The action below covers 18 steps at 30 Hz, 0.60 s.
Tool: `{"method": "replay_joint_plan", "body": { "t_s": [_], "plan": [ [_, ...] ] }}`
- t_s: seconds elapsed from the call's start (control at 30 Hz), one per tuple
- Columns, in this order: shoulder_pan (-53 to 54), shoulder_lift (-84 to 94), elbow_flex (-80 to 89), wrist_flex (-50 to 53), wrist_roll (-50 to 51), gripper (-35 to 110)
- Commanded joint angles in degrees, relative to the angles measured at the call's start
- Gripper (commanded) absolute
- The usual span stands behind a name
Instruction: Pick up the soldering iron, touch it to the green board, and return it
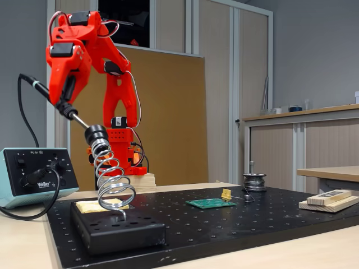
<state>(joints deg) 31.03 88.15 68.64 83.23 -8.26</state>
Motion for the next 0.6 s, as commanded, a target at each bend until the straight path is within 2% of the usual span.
{"method": "replay_joint_plan", "body": {
  "t_s": [0.0, 0.57],
  "plan": [
    [-0.53, 0.09, -3.78, 0.88, -0.35, 0],
    [-4.66, -9.32, -11.60, 0.97, 2.99, 0]
  ]
}}
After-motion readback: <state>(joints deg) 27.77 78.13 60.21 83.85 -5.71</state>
